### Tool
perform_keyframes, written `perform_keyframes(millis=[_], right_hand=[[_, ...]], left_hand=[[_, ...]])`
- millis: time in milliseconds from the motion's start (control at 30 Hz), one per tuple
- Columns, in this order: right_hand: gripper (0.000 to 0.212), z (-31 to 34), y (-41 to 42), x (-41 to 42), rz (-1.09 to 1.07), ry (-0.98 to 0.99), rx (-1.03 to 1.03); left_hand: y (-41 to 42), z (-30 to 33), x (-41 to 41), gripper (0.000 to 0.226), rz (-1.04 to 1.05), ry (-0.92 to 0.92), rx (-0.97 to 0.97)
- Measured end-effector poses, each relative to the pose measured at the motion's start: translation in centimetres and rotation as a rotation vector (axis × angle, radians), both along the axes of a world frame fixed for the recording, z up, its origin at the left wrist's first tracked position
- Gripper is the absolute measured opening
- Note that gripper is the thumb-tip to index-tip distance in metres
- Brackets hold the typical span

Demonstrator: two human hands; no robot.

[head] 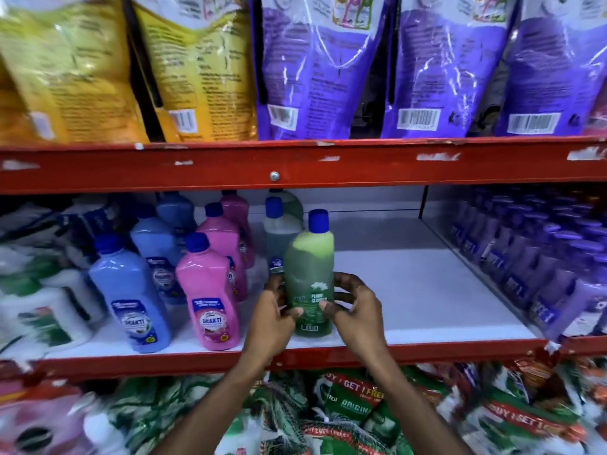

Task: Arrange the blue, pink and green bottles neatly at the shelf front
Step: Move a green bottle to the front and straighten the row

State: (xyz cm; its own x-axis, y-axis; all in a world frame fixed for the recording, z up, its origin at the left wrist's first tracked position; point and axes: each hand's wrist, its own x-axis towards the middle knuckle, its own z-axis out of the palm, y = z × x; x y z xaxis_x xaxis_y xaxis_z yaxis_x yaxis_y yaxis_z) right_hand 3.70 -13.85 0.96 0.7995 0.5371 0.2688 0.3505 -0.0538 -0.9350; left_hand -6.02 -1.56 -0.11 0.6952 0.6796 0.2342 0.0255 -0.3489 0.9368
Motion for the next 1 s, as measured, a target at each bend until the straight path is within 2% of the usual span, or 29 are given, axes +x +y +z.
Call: perform_keyframes(millis=[233, 333, 467, 567, 667, 800, 900, 1000], right_hand=[[0.045, -1.0, 2.9, -1.3, -0.038, -0.04, 0.002], [0.047, -1.6, 2.8, -2.2, -0.15, -0.073, 0.017], [0.028, -2.4, 2.4, -3.8, -0.199, -0.063, 0.113], [0.037, -2.6, 2.5, -3.8, -0.09, -0.013, 0.102], [0.055, -2.3, 2.5, -3.0, 0.16, 0.02, 0.005], [0.072, -1.7, 2.5, -1.4, 0.314, -0.064, -0.131], [0.074, -1.2, 2.5, -0.3, 0.306, -0.148, -0.2], [0.063, -0.9, 2.8, 0.3, 0.348, -0.18, -0.215]], left_hand=[[1.6, -0.4, -1.3, 0.06, 0.109, 0.042, 0.115], [1.8, -0.7, -1.4, 0.057, 0.126, 0.084, 0.171], [1.9, -0.8, -1.7, 0.05, 0.111, 0.109, 0.169], [1.5, -0.5, -2.6, 0.034, 0.143, 0.125, 0.173], [1.2, -0.8, -3.6, 0.03, 0.109, 0.125, 0.202], [0.7, -0.9, -3.9, 0.024, 0.108, 0.133, 0.3], [0.8, -0.8, -3.5, 0.035, 0.145, 0.161, 0.338], [0.9, -0.9, -3.0, 0.042, 0.143, 0.204, 0.403]])
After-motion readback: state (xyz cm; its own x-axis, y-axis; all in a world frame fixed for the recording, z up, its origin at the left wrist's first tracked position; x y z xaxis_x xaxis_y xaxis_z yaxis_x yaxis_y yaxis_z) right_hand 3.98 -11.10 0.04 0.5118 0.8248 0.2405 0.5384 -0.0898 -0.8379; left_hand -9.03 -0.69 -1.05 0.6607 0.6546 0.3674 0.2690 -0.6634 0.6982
